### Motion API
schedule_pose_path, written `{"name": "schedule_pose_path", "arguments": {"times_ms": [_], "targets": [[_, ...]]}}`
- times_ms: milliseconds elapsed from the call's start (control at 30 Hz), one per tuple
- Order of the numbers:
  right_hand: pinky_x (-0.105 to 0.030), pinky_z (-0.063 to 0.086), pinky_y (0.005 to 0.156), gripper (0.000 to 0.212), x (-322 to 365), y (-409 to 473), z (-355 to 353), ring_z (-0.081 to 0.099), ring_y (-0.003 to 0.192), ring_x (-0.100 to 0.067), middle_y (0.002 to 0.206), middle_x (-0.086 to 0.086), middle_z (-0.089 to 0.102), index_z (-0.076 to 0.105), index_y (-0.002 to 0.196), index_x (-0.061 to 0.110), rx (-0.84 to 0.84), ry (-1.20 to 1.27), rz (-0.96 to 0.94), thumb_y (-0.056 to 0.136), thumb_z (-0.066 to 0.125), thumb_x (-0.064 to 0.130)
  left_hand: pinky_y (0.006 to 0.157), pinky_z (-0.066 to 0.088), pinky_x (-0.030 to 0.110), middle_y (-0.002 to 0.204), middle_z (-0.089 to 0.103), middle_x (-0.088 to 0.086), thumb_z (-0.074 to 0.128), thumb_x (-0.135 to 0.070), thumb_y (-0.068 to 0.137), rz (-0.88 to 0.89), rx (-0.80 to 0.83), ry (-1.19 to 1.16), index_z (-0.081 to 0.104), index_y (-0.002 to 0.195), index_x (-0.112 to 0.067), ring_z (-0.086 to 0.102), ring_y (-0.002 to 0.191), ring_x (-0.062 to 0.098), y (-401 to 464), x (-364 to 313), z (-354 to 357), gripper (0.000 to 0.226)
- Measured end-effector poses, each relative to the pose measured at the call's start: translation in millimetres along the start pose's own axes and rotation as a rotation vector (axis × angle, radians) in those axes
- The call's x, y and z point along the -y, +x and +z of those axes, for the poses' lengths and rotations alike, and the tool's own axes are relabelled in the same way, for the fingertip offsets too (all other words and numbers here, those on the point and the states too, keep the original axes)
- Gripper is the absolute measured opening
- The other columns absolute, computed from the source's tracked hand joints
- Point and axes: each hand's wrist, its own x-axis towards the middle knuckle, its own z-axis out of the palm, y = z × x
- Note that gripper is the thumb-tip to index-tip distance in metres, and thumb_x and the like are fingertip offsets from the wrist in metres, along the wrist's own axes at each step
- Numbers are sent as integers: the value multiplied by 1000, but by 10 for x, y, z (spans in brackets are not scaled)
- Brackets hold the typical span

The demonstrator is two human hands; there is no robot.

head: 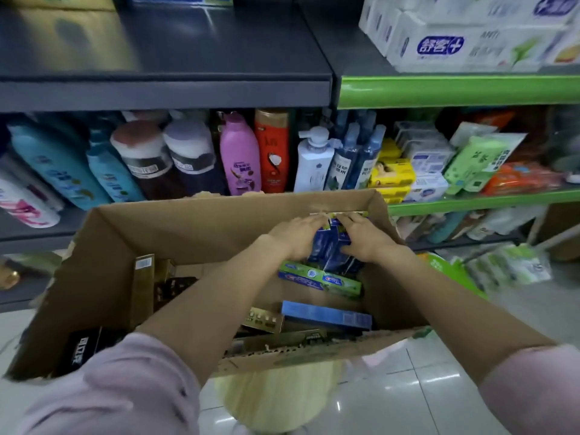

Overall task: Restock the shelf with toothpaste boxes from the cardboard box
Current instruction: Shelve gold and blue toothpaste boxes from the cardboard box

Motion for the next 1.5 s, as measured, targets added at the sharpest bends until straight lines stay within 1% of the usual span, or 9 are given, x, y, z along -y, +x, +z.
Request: {"name": "schedule_pose_path", "arguments": {"times_ms": [133,367,467,633,833,1133,1267,1400,1500], "targets": [[-39,33,108,72,-8,81,97,29,133,-30,143,-11,27,25,146,9,-162,-7,27,89,57,40,90,46,38,158,1,5,51,4,86,-45,-103,148,4,153,-23,43,126,32,53,58,205,86],[-41,44,85,49,128,165,216,35,123,-31,129,-14,36,39,124,10,-288,-45,49,84,67,14,106,34,46,147,34,16,45,-28,98,-232,-259,-172,28,144,-14,41,130,36,-23,309,292,51],[-39,42,85,43,132,185,271,46,114,-31,120,-13,53,42,118,10,-305,-73,-29,84,67,13,87,44,43,136,37,15,50,-18,95,-200,-197,84,44,128,-16,50,113,35,-97,392,250,34],[-39,45,79,43,190,55,81,53,106,-30,116,-11,54,47,119,16,-394,325,-35,83,69,26,98,34,37,138,41,13,46,-32,96,8,-236,558,49,128,-7,37,127,28,-360,504,95,42],[-34,46,82,49,535,-156,-402,58,98,-25,109,-11,59,53,124,15,-510,520,-211,82,68,36,84,42,34,106,61,13,53,-28,92,-198,-523,-279,50,107,-5,56,101,30,-749,402,-434,28],[-21,41,80,46,1304,-498,-1428,58,92,-10,100,6,61,52,126,16,-672,689,-512,86,64,36,86,45,32,107,70,-4,55,-56,75,-254,-802,-164,55,127,-32,60,108,22,-1411,118,-1474,57],[-11,40,73,33,1685,-564,-1881,55,77,3,83,17,58,57,108,11,-694,828,-585,84,68,31,90,46,34,118,67,-4,62,-65,75,-303,-806,-128,61,121,-25,60,111,19,-1651,143,-1859,61],[-15,45,61,13,1944,-594,-2103,55,70,7,83,11,58,54,101,17,-578,1026,-784,90,61,17,78,42,31,96,63,-2,65,-59,76,-369,-829,-158,65,100,-24,60,103,23,-1827,349,-2233,43],[-26,49,64,13,2188,-617,-2325,57,76,-4,87,7,58,52,93,27,-369,1262,-699,96,47,38,75,40,32,98,64,2,63,-62,75,-410,-850,57,62,96,-23,59,101,27,-1931,470,-2536,44]]}}
